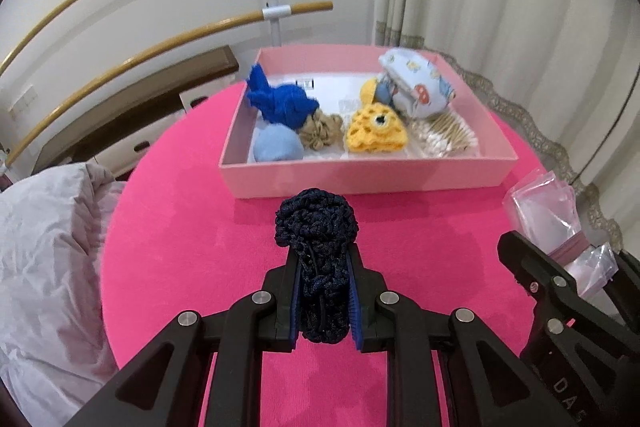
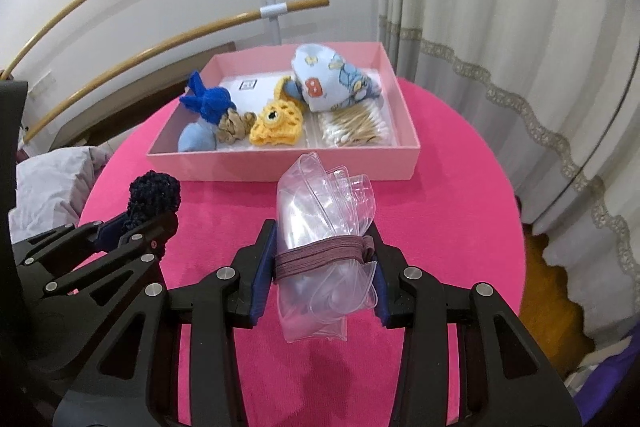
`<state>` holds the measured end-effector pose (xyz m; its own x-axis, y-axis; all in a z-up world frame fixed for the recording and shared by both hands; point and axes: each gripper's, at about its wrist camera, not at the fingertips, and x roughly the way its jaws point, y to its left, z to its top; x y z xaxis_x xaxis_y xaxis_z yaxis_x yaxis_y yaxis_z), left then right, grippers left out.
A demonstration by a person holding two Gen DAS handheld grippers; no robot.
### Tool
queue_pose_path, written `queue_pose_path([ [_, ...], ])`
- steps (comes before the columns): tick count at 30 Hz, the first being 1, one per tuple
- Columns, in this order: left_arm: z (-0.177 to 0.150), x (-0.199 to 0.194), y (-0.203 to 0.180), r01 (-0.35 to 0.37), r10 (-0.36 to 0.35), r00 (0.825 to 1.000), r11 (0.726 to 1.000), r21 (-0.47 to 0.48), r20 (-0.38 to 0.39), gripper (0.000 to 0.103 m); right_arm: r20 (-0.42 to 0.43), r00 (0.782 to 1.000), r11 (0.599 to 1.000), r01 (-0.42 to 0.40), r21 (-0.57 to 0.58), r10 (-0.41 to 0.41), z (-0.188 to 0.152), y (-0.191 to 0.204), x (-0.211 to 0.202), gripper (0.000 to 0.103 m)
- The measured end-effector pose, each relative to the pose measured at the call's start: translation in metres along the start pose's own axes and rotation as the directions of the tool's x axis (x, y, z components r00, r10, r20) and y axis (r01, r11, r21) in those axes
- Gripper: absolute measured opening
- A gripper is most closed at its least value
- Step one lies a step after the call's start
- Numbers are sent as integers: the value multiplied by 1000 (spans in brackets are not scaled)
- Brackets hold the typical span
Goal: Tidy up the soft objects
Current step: 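Lift the scrunchie with the left tool while the right tool lifts the plastic bag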
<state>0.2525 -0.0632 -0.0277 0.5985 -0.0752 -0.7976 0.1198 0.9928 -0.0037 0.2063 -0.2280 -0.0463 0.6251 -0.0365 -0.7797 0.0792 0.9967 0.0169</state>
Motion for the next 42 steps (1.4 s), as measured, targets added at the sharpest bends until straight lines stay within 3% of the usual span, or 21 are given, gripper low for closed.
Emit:
queue_pose_path([
  [9, -15, -61, -4, 4, -5, 994, 1000, 12, 112, 18, 100, 995, 1000, 4, -14, -2, -2, 4, -42, 38],
  [20, -42, -134, -4, 3, -7, 974, 1000, 19, 226, 18, 207, 978, 1000, 8, -28, -2, -6, 10, -84, 38],
  [30, -74, -195, -9, -18, 10, 937, 1000, 18, 348, 18, 314, 950, 1000, 20, -23, -12, -11, 10, -119, 38],
  [42, -112, -238, -12, -23, 21, 901, 1000, -1, 434, 18, 406, 913, 999, 37, -24, -24, -17, 12, -147, 38],
])
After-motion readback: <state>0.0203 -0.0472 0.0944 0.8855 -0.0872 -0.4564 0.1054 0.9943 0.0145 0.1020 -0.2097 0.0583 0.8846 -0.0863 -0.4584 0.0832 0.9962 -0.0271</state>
